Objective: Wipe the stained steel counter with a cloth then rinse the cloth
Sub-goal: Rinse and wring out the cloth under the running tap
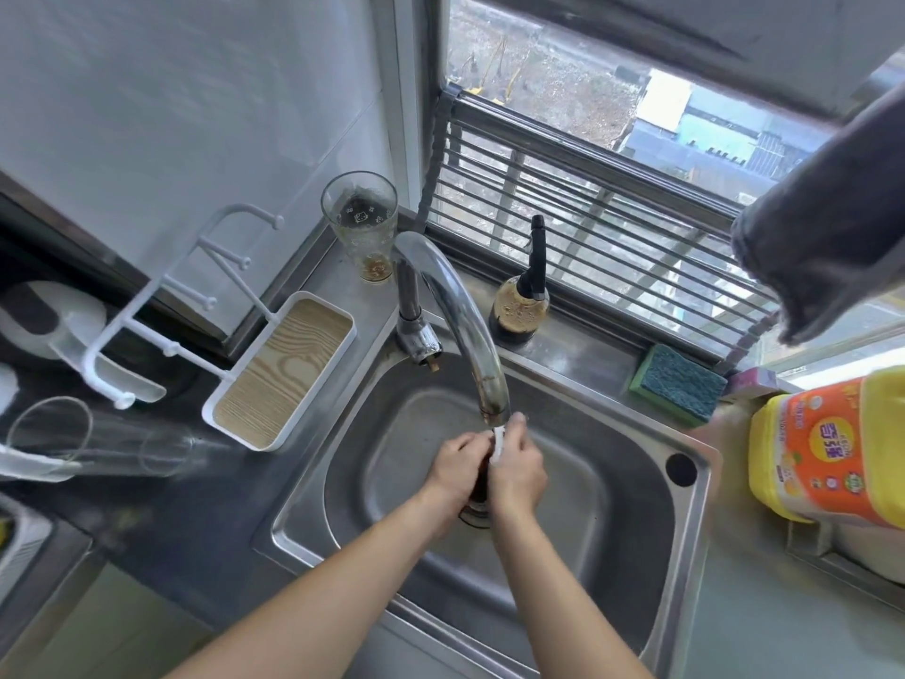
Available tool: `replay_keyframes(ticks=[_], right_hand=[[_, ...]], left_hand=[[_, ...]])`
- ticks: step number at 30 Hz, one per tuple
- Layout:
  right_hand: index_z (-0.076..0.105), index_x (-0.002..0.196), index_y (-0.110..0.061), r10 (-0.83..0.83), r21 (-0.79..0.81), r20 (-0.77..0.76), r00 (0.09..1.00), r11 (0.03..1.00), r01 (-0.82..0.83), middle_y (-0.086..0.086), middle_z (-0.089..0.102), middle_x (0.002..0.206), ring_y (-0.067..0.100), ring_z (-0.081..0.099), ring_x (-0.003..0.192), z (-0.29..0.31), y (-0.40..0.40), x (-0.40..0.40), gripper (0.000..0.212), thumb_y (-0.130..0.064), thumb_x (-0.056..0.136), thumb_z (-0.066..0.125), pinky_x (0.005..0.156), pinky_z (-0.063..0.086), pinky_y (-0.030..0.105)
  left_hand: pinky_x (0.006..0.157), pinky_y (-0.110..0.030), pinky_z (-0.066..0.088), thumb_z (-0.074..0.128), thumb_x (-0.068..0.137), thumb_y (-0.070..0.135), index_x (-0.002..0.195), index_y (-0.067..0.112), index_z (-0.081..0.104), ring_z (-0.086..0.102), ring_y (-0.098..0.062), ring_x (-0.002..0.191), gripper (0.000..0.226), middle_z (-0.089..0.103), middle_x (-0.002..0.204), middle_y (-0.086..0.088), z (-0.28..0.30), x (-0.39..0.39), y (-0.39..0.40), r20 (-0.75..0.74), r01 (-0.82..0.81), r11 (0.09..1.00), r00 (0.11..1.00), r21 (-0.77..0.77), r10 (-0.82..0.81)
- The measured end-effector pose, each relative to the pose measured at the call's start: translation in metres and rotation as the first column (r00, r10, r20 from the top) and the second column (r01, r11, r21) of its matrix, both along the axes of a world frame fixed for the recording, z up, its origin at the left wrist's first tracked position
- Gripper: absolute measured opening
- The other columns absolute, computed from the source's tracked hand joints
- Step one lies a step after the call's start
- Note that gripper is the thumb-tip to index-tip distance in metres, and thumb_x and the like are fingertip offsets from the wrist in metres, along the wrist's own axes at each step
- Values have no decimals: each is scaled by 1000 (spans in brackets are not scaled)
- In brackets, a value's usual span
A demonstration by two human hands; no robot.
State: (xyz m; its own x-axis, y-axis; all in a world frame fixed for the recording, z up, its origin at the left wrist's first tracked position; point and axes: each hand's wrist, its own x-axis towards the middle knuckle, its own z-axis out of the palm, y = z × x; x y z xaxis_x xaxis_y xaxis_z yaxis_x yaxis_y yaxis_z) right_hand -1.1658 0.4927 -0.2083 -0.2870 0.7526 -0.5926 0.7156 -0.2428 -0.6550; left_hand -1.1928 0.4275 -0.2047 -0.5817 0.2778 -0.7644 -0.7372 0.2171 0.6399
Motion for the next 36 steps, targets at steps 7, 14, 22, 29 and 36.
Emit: replay_keyframes(ticks=[7,14,22,29,36], right_hand=[[61,78,-22,173,72,-296,939,985,-158,-8,68,71,5,59,69,-3,-40,32,23,-43,72,53,66,45,15],[68,100,-9,-137,-17,1,991,990,137,15,72,100,36,64,99,-21,10,20,25,-32,95,60,95,50,43],[54,75,-26,305,284,-189,933,927,-245,0,67,77,22,58,76,2,-49,23,26,-42,94,44,69,34,32],[67,95,-7,-28,89,-40,999,996,31,24,72,104,44,62,99,-9,-17,3,41,-39,100,43,82,43,43],[67,99,-2,40,74,-35,999,997,-37,27,70,110,44,62,103,-9,-25,3,43,-37,101,43,76,36,39]], left_hand=[[66,-28,59,48,102,42,92,8,68,69,-18,70,41,72,80,-8,-5,-25,-19,182,-105,994,978,22,100],[43,-23,38,57,100,39,108,18,61,50,-15,48,23,66,83,-6,-34,-9,-24,-121,178,972,973,-155,-197],[84,-34,54,60,96,40,89,14,73,67,-26,89,29,69,87,-10,-24,-16,-16,87,-100,991,990,-83,107],[59,-28,48,66,81,36,55,19,66,57,-18,63,31,63,60,3,-15,-11,-7,17,33,994,999,-107,-32],[61,-28,48,63,71,42,58,21,70,58,-16,62,26,65,56,7,-17,-12,-12,-83,50,975,994,-217,-69]])
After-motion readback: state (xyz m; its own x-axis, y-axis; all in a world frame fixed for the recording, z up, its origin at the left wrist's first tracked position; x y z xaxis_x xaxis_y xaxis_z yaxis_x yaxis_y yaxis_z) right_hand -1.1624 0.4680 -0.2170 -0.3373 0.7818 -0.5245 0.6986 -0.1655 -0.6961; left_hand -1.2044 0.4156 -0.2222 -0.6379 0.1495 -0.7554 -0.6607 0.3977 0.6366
